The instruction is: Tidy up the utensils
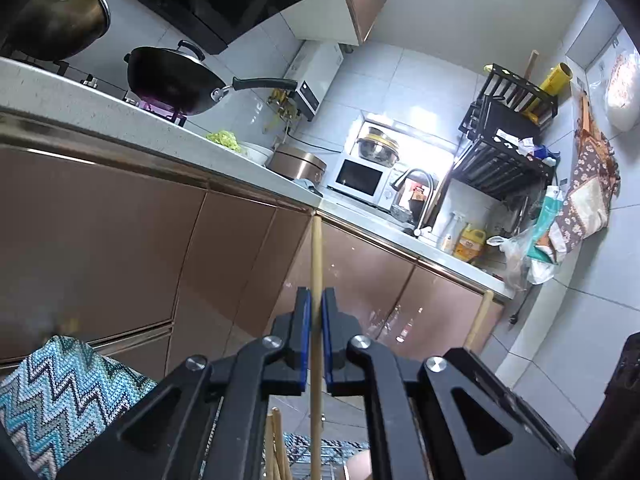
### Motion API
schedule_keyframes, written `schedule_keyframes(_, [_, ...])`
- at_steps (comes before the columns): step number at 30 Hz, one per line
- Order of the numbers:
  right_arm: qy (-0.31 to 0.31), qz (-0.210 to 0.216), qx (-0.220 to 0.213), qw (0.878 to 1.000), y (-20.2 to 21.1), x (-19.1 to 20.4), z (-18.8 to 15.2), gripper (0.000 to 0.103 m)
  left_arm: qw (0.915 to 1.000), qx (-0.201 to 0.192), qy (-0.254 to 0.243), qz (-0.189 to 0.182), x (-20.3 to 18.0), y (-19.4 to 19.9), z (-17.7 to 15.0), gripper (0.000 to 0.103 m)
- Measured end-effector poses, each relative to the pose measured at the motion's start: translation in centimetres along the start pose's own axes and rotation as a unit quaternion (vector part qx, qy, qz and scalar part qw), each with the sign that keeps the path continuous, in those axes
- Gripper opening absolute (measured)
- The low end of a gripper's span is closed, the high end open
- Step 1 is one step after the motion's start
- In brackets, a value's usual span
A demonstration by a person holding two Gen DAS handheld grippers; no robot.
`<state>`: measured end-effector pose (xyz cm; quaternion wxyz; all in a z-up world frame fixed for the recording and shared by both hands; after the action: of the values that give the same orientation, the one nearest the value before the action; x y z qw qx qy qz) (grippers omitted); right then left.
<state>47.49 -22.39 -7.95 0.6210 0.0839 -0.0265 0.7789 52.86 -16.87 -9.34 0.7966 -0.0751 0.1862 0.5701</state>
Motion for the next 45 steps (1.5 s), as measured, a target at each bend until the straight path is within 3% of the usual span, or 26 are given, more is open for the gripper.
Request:
schedule_keyframes(5, [0.009, -0.011, 0.017, 1.000, -0.5, -0.4, -2.1, 0.006, 0.9998, -0.006, 0.004, 0.018, 1.4, -0.2, -1.9, 0.007])
schedule_keyframes(6, [0.009, -0.016, 0.018, 1.000, -0.3, -0.5, -2.4, 0.006, 0.9998, -0.005, 0.005, 0.020, 1.6, -0.1, -2.0, 0.010])
schedule_keyframes(7, [0.007, -0.017, 0.019, 1.000, -0.2, -0.6, -2.5, 0.008, 0.9997, -0.005, 0.006, 0.022, 1.9, 0.1, -2.0, 0.020])
schedule_keyframes(9, [0.004, -0.020, 0.018, 1.000, 0.3, -0.6, -2.4, 0.021, 0.9997, -0.005, 0.009, 0.024, 2.1, 0.6, -1.9, 0.035])
schedule_keyframes(16, [0.005, -0.047, 0.005, 0.999, 3.2, -0.3, -0.2, 0.051, 0.9990, 0.001, -0.006, 0.045, 2.4, 4.5, 0.2, 0.053])
schedule_keyframes(21, [0.005, -0.076, 0.002, 0.997, 7.1, 0.1, 1.3, 0.083, 0.9961, 0.031, -0.027, 0.078, 2.9, 8.9, 1.5, 0.056])
schedule_keyframes(26, [0.014, -0.107, 0.009, 0.994, 11.3, 1.3, 2.7, 0.103, 0.9899, 0.049, -0.063, 0.117, 3.2, 14.8, 2.6, 0.061])
schedule_keyframes(33, [0.031, -0.134, 0.027, 0.990, 16.7, 3.4, 3.4, 0.103, 0.9816, 0.055, -0.092, 0.158, 3.9, 23.6, 3.4, 0.064])
schedule_keyframes(45, [0.057, -0.153, 0.026, 0.986, 25.0, 7.5, 3.2, 0.103, 0.9679, 0.016, -0.126, 0.217, 5.0, 36.4, 5.3, 0.072])
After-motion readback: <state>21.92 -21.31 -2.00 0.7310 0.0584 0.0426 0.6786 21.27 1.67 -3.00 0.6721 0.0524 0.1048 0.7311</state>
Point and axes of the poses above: each gripper's, at about its wrist camera, not at the fingertips, and y roughly against the way its jaws point, x to its left, z to its top, the point moved 10 cm from there along -y, roughly the way its jaws point
